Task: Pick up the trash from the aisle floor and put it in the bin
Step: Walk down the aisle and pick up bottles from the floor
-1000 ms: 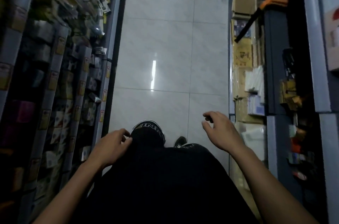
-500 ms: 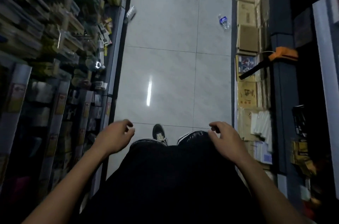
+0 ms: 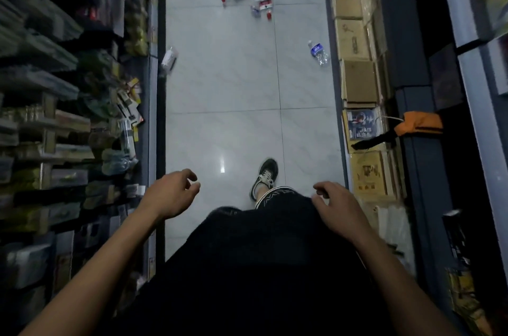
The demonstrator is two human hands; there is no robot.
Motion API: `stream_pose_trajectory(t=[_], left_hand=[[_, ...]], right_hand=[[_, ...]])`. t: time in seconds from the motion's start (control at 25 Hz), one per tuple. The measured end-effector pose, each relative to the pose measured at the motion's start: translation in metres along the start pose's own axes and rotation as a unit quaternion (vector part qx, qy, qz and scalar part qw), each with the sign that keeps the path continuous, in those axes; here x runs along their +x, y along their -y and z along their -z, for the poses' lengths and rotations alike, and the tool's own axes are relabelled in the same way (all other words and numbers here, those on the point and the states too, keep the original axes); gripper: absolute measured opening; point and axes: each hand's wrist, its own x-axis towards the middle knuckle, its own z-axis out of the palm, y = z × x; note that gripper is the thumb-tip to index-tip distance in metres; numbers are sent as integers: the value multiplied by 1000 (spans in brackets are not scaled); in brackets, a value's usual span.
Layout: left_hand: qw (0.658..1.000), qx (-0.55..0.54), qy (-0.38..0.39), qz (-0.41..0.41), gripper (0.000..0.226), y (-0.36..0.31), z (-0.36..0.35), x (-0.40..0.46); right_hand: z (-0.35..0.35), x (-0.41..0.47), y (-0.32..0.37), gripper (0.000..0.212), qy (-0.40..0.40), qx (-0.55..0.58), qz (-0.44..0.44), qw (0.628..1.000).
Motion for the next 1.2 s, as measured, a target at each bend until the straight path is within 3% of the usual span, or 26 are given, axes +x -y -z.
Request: stream_pose_trajectory(t=[0.24,0.48,0.68,0.92,1.2], left_hand=[[998,-33,19,43,29,-42,61,74],[993,-82,12,84,30,-57,141,167],[993,-102,5,65,27,-70,244,286],[998,-54,10,-9,33,-113,370,421],[998,-26,-14,-50,31,-198,457,543]], right_hand=[[111,161,74,33,0,-37,80,996],[181,298,146,34,-1,-40,97,995],[222,376,195,34,-4,-36,43,998],[265,433,227,31,-16,-2,-37,999],[316,520,222,28,-26,45,-70,996]])
